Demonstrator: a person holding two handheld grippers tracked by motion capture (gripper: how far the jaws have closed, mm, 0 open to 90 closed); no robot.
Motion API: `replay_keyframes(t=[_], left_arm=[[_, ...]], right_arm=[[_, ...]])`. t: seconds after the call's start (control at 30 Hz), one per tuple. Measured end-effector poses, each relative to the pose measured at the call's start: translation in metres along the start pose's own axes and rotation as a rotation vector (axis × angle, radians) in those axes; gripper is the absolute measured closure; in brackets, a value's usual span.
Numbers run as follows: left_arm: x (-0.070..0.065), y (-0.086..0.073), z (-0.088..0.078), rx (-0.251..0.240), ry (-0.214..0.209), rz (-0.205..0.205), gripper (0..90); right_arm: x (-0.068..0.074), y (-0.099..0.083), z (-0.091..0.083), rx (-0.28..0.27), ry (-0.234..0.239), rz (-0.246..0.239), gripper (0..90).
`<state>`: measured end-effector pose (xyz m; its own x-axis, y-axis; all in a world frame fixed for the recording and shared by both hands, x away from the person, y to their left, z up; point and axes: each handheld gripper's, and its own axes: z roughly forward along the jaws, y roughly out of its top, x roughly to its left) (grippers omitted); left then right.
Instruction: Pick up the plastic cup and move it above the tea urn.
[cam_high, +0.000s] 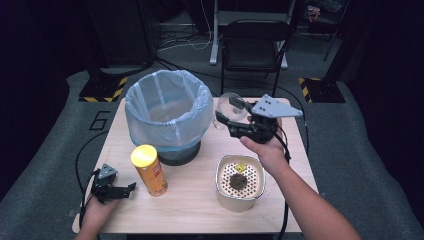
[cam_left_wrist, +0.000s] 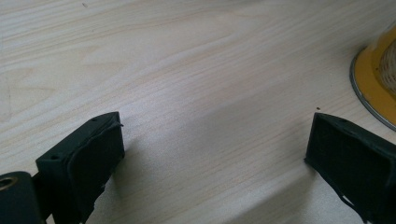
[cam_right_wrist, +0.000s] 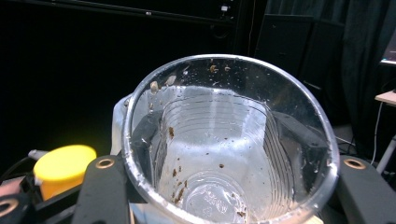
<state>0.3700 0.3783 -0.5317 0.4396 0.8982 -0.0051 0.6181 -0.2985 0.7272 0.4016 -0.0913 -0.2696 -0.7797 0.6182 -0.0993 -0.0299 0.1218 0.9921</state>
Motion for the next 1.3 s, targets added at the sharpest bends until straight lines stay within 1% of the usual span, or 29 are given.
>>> replay_keyframes(t=[0.07, 0.13, 0.17, 0.2, 0.23, 0.33, 0.37, 0.43, 0.47, 0.53, 0.57, 0.6, 0.63, 0.67, 0.7, 0.73, 0.77, 0.8, 0.83, 0.97, 1.17, 1.2, 1.23, 1.27, 1.3], left_arm=[[0.0, 0.0, 0.0, 0.002, 0.0, 0.0, 4.1], [0.0, 0.0, 0.0, -0.006, 0.002, -0.002, 4.1], [0.0, 0.0, 0.0, 0.006, -0.002, 0.001, 4.1], [0.0, 0.0, 0.0, -0.001, 0.001, 0.0, 4.1], [0.0, 0.0, 0.0, -0.004, 0.001, -0.001, 4.1], [0.0, 0.0, 0.0, -0.002, 0.001, -0.001, 4.1], [0.0, 0.0, 0.0, -0.002, 0.001, -0.001, 4.1], [0.0, 0.0, 0.0, -0.006, 0.002, -0.002, 4.1], [0.0, 0.0, 0.0, -0.001, 0.0, 0.0, 4.1], [0.0, 0.0, 0.001, -0.007, 0.002, -0.003, 4.1], [-0.001, 0.0, 0.001, -0.008, -0.004, -0.014, 4.1], [-0.001, 0.0, 0.001, -0.007, -0.002, -0.01, 4.1], [0.0, 0.0, 0.0, -0.005, 0.001, 0.0, 4.1], [0.0, 0.0, 0.0, -0.006, 0.0, -0.002, 4.1], [0.0, 0.0, 0.0, -0.006, 0.0, -0.002, 4.1], [0.0, 0.0, 0.001, -0.007, 0.001, 0.0, 4.1], [0.0, 0.0, 0.001, -0.008, 0.001, -0.002, 4.1], [0.0, 0.0, -0.001, 0.01, -0.005, 0.003, 4.1], [0.0, 0.0, -0.001, 0.01, -0.005, 0.003, 4.1], [0.0, 0.001, -0.001, 0.011, -0.005, 0.001, 4.1], [0.001, 0.001, -0.001, 0.012, -0.004, 0.005, 4.1], [0.0, 0.001, -0.001, 0.011, -0.005, 0.003, 4.1], [0.0, 0.001, -0.001, 0.011, -0.005, 0.003, 4.1], [0.0, 0.001, -0.001, 0.015, -0.007, 0.001, 4.1], [0.0, 0.001, -0.001, 0.015, -0.006, 0.002, 4.1]], right_arm=[[0.0, 0.006, 0.011, 0.003, 0.008, -0.002, 39.3], [0.001, 0.013, 0.024, 0.013, 0.016, -0.002, 39.2], [0.001, 0.013, 0.024, 0.013, 0.016, -0.002, 39.2], [0.002, 0.017, 0.032, 0.02, 0.017, -0.008, 39.1], [0.001, 0.023, 0.045, 0.027, 0.02, -0.011, 39.0], [-0.001, 0.03, 0.061, 0.021, 0.014, 0.004, 38.8], [-0.001, 0.03, 0.061, 0.021, 0.014, 0.004, 38.8], [-0.003, 0.033, 0.075, 0.018, 0.015, 0.014, 38.8], [-0.002, 0.035, 0.086, 0.021, 0.011, 0.017, 38.8], [-0.002, 0.035, 0.097, 0.035, 0.006, 0.017, 38.7], [-0.002, 0.035, 0.097, 0.035, 0.006, 0.017, 38.7], [0.0, 0.035, 0.11, 0.048, 0.008, 0.004, 38.7], [0.001, 0.035, 0.114, 0.051, 0.009, 0.004, 38.7], [0.002, 0.035, 0.119, 0.054, 0.006, 0.014, 38.6], [0.002, 0.035, 0.119, 0.054, 0.006, 0.014, 38.6], [0.005, 0.035, 0.129, 0.068, -0.008, 0.007, 38.4], [0.006, 0.035, 0.133, 0.076, -0.011, 0.007, 38.3], [0.006, 0.034, 0.137, 0.084, -0.016, 0.006, 38.2], [0.006, 0.034, 0.137, 0.084, -0.016, 0.006, 38.2], [0.011, 0.033, 0.155, 0.107, -0.016, 0.0, 37.8], [0.016, 0.032, 0.165, 0.133, -0.02, -0.01, 36.6], [0.017, 0.031, 0.167, 0.137, -0.026, -0.008, 33.9], [0.017, 0.031, 0.167, 0.137, -0.026, -0.008, 33.9], [0.016, 0.029, 0.169, 0.143, -0.019, 0.002, 29.6], [0.016, 0.027, 0.172, 0.16, -0.006, 0.024, 23.8]])
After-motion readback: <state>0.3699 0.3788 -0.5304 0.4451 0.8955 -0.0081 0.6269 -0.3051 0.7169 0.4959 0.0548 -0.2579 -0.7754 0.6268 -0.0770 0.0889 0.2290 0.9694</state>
